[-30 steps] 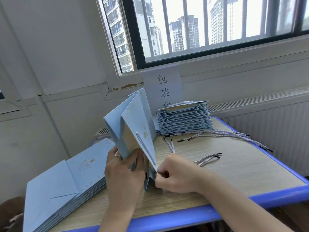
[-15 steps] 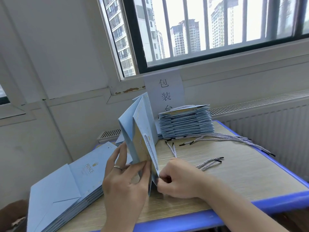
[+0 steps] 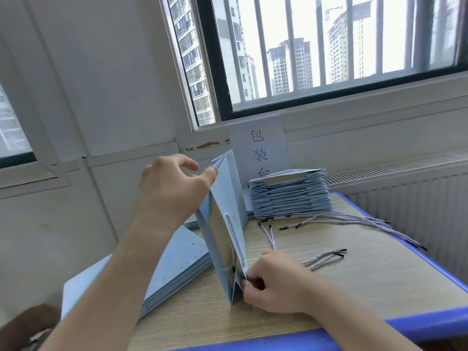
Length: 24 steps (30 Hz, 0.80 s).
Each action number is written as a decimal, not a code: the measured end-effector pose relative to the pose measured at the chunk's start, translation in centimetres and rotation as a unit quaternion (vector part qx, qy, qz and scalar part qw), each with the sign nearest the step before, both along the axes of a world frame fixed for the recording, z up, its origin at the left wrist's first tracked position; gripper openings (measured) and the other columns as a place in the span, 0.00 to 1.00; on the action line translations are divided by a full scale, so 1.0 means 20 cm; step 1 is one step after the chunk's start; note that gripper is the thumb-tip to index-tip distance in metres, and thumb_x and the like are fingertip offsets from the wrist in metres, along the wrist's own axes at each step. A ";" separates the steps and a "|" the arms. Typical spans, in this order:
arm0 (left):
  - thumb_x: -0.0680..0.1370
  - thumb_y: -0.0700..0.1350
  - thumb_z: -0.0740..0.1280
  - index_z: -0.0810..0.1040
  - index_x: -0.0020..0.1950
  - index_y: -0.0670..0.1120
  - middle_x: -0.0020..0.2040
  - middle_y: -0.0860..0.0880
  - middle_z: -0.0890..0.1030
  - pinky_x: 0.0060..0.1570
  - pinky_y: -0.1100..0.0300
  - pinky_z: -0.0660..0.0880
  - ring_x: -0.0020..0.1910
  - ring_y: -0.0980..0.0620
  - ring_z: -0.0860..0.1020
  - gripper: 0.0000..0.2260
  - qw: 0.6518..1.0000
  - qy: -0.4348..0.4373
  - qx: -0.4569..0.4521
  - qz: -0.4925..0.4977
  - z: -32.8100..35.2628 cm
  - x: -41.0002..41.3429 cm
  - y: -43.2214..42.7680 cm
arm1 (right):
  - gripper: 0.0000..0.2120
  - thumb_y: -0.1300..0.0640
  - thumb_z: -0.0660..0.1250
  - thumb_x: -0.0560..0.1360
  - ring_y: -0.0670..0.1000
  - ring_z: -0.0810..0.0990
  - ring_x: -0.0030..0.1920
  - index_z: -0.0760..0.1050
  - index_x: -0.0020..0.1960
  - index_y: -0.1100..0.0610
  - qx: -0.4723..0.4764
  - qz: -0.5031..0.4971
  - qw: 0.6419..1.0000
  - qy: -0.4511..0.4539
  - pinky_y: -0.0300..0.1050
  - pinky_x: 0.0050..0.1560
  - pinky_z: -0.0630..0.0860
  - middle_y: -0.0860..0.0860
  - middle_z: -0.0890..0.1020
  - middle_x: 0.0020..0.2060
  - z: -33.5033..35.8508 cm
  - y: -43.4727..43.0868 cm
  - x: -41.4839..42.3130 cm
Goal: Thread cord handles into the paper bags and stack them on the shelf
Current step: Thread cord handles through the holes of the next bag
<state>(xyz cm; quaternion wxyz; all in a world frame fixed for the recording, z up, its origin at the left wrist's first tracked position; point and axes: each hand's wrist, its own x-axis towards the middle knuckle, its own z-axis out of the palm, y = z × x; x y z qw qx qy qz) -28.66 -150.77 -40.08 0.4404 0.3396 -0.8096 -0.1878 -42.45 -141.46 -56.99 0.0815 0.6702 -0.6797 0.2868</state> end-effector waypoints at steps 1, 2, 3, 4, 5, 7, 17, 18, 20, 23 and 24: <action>0.74 0.58 0.72 0.82 0.48 0.51 0.43 0.56 0.81 0.43 0.58 0.75 0.44 0.53 0.79 0.12 0.999 -0.033 0.028 -0.014 0.03 -0.01 -0.01 | 0.20 0.47 0.57 0.71 0.44 0.69 0.30 0.57 0.27 0.57 0.002 -0.002 1.000 0.008 0.50 0.43 0.77 0.53 0.61 0.21 0.00 0.00 0.00; 0.74 0.57 0.72 0.83 0.46 0.50 0.43 0.53 0.82 0.43 0.56 0.78 0.42 0.52 0.79 0.11 0.996 -0.059 0.058 -0.035 0.06 -0.02 -0.03 | 0.20 0.47 0.57 0.71 0.45 0.69 0.29 0.57 0.27 0.57 0.007 -0.005 1.000 0.014 0.50 0.42 0.76 0.53 0.61 0.21 0.01 0.00 0.00; 0.75 0.56 0.72 0.84 0.44 0.49 0.43 0.50 0.82 0.43 0.54 0.80 0.40 0.51 0.79 0.10 0.992 -0.081 0.081 -0.050 0.08 -0.02 -0.04 | 0.20 0.47 0.58 0.71 0.46 0.68 0.29 0.57 0.27 0.57 0.010 -0.009 1.000 0.021 0.50 0.40 0.76 0.52 0.61 0.21 0.01 0.00 0.01; 0.75 0.55 0.71 0.83 0.41 0.47 0.41 0.47 0.82 0.44 0.53 0.80 0.37 0.50 0.79 0.12 0.989 -0.103 0.089 -0.055 0.09 -0.03 -0.05 | 0.20 0.47 0.58 0.71 0.49 0.67 0.28 0.58 0.27 0.58 0.013 -0.011 1.000 0.026 0.51 0.39 0.76 0.52 0.62 0.21 0.01 0.00 0.01; 0.75 0.55 0.71 0.81 0.39 0.44 0.39 0.44 0.79 0.42 0.54 0.80 0.35 0.48 0.77 0.14 0.986 -0.125 0.091 -0.055 0.10 -0.04 -0.05 | 0.20 0.47 0.58 0.71 0.51 0.66 0.28 0.58 0.27 0.58 0.017 -0.012 0.999 0.032 0.51 0.38 0.75 0.52 0.62 0.21 0.01 0.00 0.01; 0.75 0.56 0.70 0.80 0.41 0.47 0.36 0.44 0.71 0.37 0.57 0.78 0.33 0.47 0.73 0.13 0.981 -0.162 0.091 -0.051 0.12 -0.06 -0.05 | 0.20 0.45 0.55 0.70 0.54 0.65 0.29 0.58 0.28 0.58 0.020 -0.015 0.999 0.048 0.50 0.37 0.75 0.52 0.63 0.22 0.02 0.00 0.02; 0.74 0.37 0.73 0.84 0.39 0.42 0.38 0.42 0.83 0.26 0.62 0.75 0.33 0.49 0.78 0.04 0.988 0.010 0.143 -0.050 0.12 0.17 -0.16 | 0.20 0.43 0.61 0.77 0.45 0.64 0.28 0.66 0.31 0.54 -0.042 0.069 0.985 -0.154 0.46 0.31 0.62 0.50 0.66 0.25 0.07 0.05 0.00; 0.74 0.37 0.73 0.83 0.39 0.42 0.40 0.41 0.83 0.28 0.61 0.75 0.33 0.48 0.78 0.04 0.985 0.042 0.159 -0.053 0.11 0.23 -0.18 | 0.20 0.42 0.60 0.77 0.44 0.63 0.29 0.67 0.31 0.53 -0.074 0.060 0.977 -0.190 0.44 0.31 0.60 0.48 0.65 0.26 0.08 0.05 -0.01; 0.75 0.38 0.73 0.83 0.42 0.41 0.43 0.39 0.83 0.35 0.57 0.76 0.34 0.46 0.77 0.02 0.971 0.103 0.205 -0.059 0.07 0.35 -0.22 | 0.20 0.38 0.60 0.75 0.43 0.64 0.29 0.68 0.32 0.50 -0.148 0.015 0.955 -0.258 0.40 0.32 0.60 0.44 0.68 0.26 0.10 0.03 -0.03; 0.75 0.38 0.71 0.83 0.44 0.39 0.37 0.42 0.85 0.31 0.61 0.79 0.31 0.47 0.80 0.02 0.952 0.162 0.249 -0.072 -0.05 0.47 -0.21 | 0.25 0.34 0.61 0.76 0.46 0.73 0.31 0.77 0.39 0.56 -0.140 -0.001 0.898 -0.416 0.39 0.32 0.66 0.47 0.80 0.32 0.15 0.01 -0.06; 0.75 0.38 0.71 0.83 0.43 0.39 0.35 0.43 0.85 0.29 0.63 0.79 0.29 0.48 0.81 0.02 0.947 0.179 0.254 -0.081 -0.11 0.49 -0.20 | 0.26 0.35 0.62 0.77 0.47 0.75 0.32 0.79 0.43 0.59 -0.113 0.013 0.872 -0.477 0.39 0.31 0.66 0.49 0.82 0.34 0.17 0.01 -0.06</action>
